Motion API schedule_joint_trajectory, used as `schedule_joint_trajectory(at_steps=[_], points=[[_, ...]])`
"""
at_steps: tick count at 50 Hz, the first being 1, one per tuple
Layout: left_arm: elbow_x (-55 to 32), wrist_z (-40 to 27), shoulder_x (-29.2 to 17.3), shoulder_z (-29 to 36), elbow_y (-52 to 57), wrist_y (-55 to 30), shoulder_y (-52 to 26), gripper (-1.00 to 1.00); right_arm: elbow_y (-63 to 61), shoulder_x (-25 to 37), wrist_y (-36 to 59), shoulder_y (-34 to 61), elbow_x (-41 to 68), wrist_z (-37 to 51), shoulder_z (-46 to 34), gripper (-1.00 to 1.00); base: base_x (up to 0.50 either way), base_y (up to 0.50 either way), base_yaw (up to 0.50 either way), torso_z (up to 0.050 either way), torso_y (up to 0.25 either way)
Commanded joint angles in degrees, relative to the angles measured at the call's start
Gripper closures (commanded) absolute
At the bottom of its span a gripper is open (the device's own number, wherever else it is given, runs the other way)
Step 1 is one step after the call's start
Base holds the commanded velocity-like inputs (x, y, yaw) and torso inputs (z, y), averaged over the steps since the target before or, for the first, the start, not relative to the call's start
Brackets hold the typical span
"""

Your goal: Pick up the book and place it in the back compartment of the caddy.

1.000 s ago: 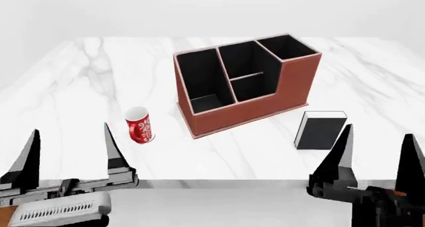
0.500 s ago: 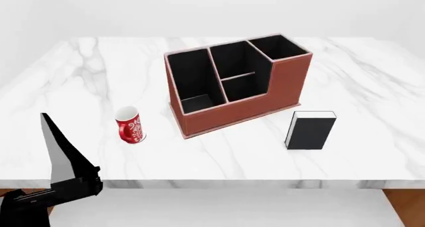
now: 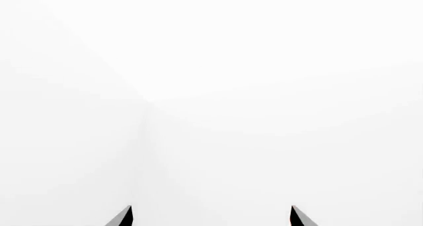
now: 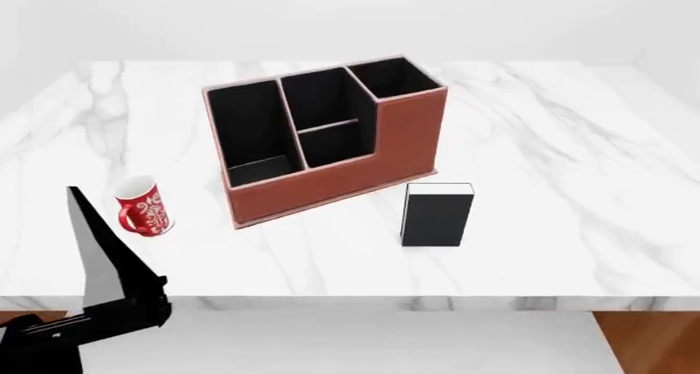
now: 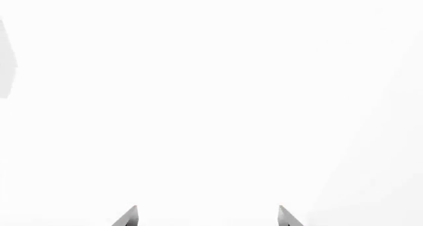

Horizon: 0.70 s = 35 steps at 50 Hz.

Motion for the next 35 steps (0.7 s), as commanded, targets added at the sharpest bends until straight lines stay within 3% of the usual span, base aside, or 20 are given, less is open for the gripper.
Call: schedule_joint_trajectory(at_steps=[1,35], points=[[0.20,0.82,0.45,-0.90,-0.08,0.33,0.15,-1.00,-0.90,0.20,3.67,-0.01,-2.43,-0.79,-0.21,-1.00,0.00,0.00,0.00,0.000,0.000],[0.46,-0.32,-0.70,0.71,-0.65,0.46,0.38,-1.00,-0.35,1.05,5.75,0.36,-7.63,-1.38,-2.43,-1.00,0.49,0.05,0.00,0.000,0.000]])
